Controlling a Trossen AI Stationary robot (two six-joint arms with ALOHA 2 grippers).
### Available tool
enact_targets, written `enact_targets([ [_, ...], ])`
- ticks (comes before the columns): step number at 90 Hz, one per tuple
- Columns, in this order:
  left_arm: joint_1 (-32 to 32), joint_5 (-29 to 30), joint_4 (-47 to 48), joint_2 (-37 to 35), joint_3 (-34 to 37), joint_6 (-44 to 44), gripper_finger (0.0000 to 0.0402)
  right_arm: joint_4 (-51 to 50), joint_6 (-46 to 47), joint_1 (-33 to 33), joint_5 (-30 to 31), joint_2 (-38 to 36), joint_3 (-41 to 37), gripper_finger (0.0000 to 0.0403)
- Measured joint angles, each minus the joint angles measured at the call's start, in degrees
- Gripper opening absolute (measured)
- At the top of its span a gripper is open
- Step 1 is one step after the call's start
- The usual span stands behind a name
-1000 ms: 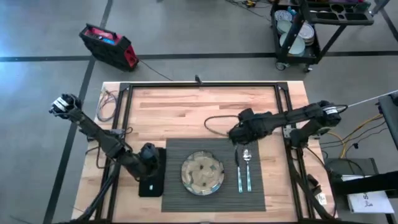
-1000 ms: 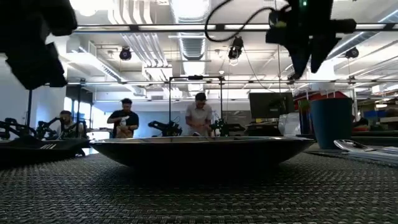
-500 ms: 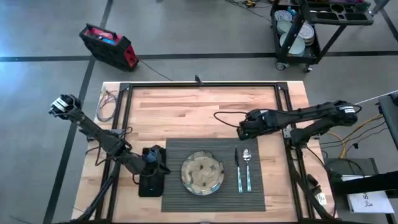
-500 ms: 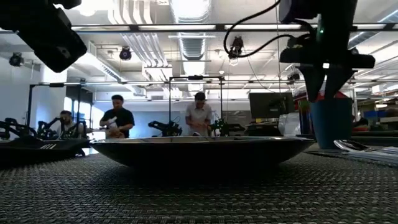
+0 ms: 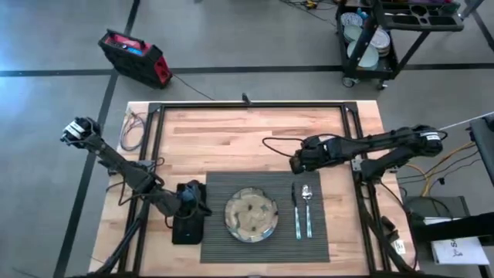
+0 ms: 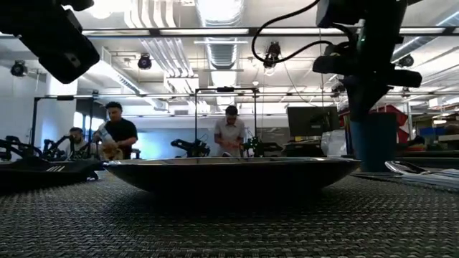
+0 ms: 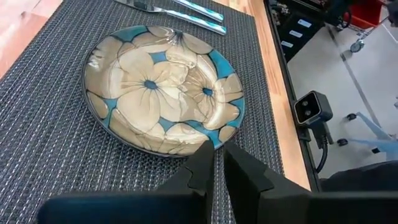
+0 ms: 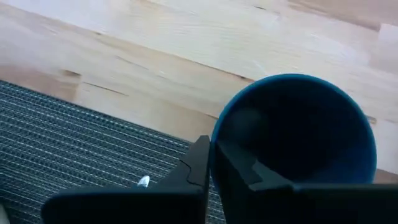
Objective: Set table place
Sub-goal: Adjust the gray mat and the utensils on the table
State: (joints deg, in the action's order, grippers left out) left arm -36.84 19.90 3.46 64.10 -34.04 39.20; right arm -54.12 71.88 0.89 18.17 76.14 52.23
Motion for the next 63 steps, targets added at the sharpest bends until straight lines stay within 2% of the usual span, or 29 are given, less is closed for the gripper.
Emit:
enact_targets([
  [18, 0.0, 0.0, 0.11, 0.13, 0.0, -0.15, 0.0022, 3.04, -0.62, 0.04, 0.27, 0.74, 0.1, 0.0001],
  [30, 0.0, -0.04, 0.08, 0.22, 0.0, -0.15, 0.0022, 1.54, 0.8, 0.11, 1.05, 0.71, 0.7, 0.0009],
  [63, 0.0, -0.79, 0.38, 0.48, 0.0, -0.15, 0.0022, -6.62, 0.09, 1.01, 4.45, 0.27, 8.01, 0.0109],
])
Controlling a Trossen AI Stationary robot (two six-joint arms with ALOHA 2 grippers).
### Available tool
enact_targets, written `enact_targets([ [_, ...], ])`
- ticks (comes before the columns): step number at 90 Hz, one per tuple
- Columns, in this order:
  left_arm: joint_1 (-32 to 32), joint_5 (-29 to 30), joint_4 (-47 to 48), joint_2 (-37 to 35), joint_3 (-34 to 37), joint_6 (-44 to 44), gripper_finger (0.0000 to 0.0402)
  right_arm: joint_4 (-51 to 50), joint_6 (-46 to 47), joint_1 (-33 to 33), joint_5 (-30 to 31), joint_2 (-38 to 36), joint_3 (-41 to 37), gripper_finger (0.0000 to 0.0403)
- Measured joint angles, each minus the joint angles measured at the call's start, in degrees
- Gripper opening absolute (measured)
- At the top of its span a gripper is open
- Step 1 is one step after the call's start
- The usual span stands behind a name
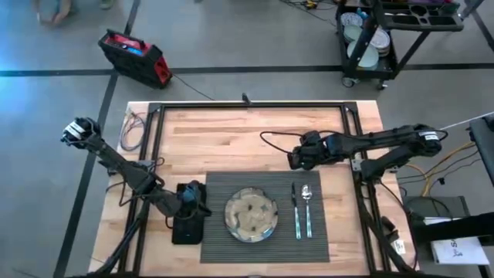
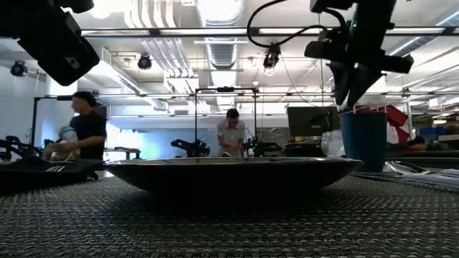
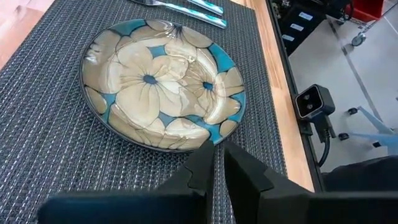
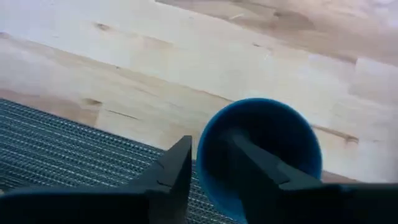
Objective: Set table place
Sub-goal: Adjust the gray mat and the utensils on the table
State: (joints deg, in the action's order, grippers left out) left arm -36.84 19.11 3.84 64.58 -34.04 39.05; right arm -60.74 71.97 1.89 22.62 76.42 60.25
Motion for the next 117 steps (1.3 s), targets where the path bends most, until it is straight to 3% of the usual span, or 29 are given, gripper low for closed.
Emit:
enact_targets([
  [12, 0.0, 0.11, 0.14, 0.0, 0.0, -0.07, 0.0022, -0.22, 2.82, 6.49, 2.99, 0.0, 3.56, 0.0131],
  [21, 0.0, 0.34, 0.13, 0.0, 0.0, -0.77, 0.0022, -0.19, 12.31, 14.08, 6.35, 1.27, 4.34, 0.0127],
  [30, 0.19, 0.78, 0.22, 0.0, 0.02, -1.08, 0.0022, -0.3, 24.31, 22.13, 7.43, 3.44, 3.09, 0.0097],
  [44, 0.62, 0.82, 0.24, 0.02, 0.04, -2.27, 0.0022, -0.42, 41.63, 32.84, 6.92, 9.27, 1.51, 0.0014],
  [52, 0.78, 0.83, 0.22, 0.02, 0.05, -2.95, 0.0022, -0.14, 48.2, 36.31, 4.9, 12.57, 1.58, 0.0011],
  [85, 1.05, 0.81, 0.25, 0.02, 0.07, -3.21, 0.0022, 3.82, 49.87, 37.07, -3.22, 20.39, 1.8, 0.0],
  [117, 1.07, 0.81, 0.23, 0.02, 0.09, -3.19, 0.0022, 4.36, 51.03, 33.48, -5.51, 17.95, -4.48, 0.0],
])
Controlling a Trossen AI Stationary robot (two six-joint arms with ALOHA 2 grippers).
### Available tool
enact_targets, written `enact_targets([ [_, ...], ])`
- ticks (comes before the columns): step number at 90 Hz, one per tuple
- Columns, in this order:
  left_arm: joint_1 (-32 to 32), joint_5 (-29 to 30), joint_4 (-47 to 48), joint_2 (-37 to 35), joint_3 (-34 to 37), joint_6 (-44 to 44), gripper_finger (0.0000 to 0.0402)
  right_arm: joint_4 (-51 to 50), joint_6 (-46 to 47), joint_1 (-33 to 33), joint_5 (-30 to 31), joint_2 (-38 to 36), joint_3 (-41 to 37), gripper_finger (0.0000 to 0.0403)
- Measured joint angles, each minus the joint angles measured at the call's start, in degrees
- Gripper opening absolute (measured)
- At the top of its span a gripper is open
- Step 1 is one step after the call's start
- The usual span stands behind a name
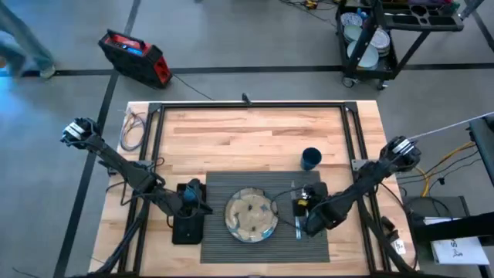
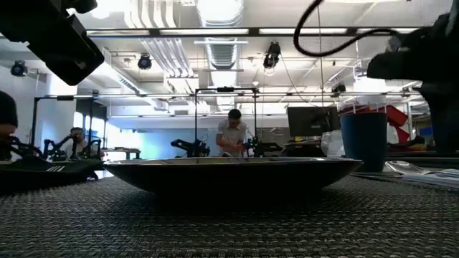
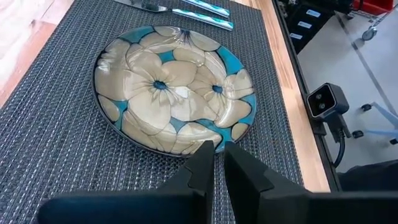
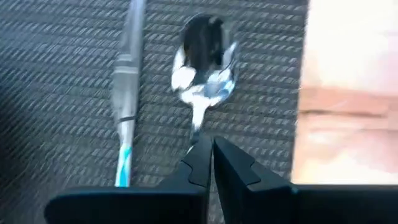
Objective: Set table place
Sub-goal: Adjust the gray mat and the utensils on the table
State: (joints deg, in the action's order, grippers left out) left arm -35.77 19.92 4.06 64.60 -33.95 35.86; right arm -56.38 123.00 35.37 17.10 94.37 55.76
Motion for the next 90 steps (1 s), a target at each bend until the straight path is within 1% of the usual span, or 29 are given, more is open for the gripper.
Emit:
enact_targets([
  [25, 0.0, -0.02, 0.0, 0.0, 0.0, 0.0, 0.0022, 0.88, -0.74, -3.9, -0.85, -4.93, -6.1, 0.0],
  [50, 0.0, -0.02, -0.1, 0.0, 0.02, 0.02, 0.0022, 8.27, -4.82, -7.11, -1.31, -6.31, -11.1, 0.0],
  [69, 0.04, -0.03, -0.13, 0.0, 0.02, 0.02, 0.0022, 9.64, -8.03, -9.18, -1.53, -6.25, -11.65, 0.0],
  [90, 0.04, -0.02, -0.12, 0.0, 0.02, 0.17, 0.0022, 9.66, -7.45, -8.87, -1.68, -6.6, -11.65, 0.0],
])
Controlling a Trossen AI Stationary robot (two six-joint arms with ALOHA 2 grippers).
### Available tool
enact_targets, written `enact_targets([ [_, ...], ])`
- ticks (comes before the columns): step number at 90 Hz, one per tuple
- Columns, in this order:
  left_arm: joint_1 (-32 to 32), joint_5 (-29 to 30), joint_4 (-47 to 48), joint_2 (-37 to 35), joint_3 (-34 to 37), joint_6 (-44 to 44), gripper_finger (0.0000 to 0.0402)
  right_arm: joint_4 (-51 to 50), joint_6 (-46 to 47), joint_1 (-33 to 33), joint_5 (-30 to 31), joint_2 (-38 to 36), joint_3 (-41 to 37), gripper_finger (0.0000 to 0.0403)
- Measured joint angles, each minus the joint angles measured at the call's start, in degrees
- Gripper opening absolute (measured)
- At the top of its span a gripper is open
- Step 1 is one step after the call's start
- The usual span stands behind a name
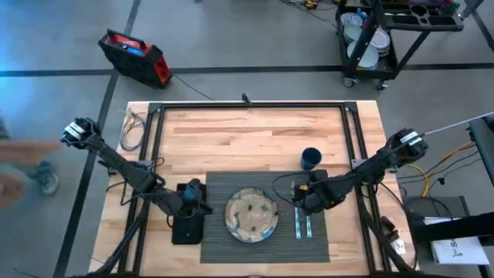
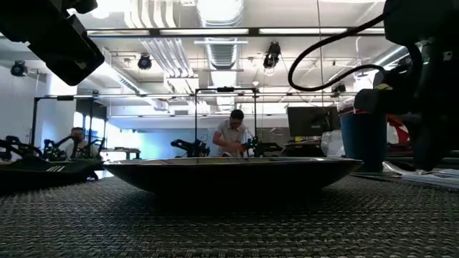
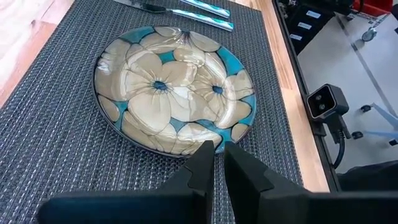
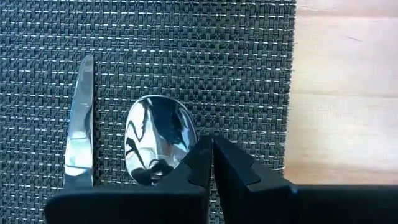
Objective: Set table place
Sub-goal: Adjust the gray mat and the utensils on the table
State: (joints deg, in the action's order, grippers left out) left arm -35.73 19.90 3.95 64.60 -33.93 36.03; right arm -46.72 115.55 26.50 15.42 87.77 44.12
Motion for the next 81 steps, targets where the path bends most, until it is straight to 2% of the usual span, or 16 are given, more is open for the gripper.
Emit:
enact_targets([
  [26, 0.55, 0.04, 0.36, 0.0, 0.0, 0.02, 0.0022, 0.16, 1.26, 3.09, 2.58, -0.17, 4.18, 0.0],
  [50, 4.47, -0.1, 0.34, 0.0, 0.0, -1.04, 0.0022, 0.67, -6.27, 3.89, 9.8, 4.2, 15.55, 0.0],
  [54, 6.07, -1.53, 0.16, 0.0, -0.02, -1.63, 0.0022, 0.5, -8.76, 3.66, 12.51, 4.15, 17.91, 0.0],
  [59, 8.82, -6.33, 0.13, -0.17, -0.56, -4.51, 0.0022, 0.29, -13.54, 3.48, 17.58, 2.99, 21.16, 0.0],
  [67, 13.68, -14.36, -0.4, -2.15, -2.79, -10.91, 0.0022, 0.59, -24.5, 3.99, 29.51, -1.67, 26.07, 0.0],
  [81, 22.45, -15.01, -7.48, -11.24, -5.03, -20.71, 0.0022, 0.16, -39.83, 6.48, 46.65, -15.52, 27.96, 0.0],
])
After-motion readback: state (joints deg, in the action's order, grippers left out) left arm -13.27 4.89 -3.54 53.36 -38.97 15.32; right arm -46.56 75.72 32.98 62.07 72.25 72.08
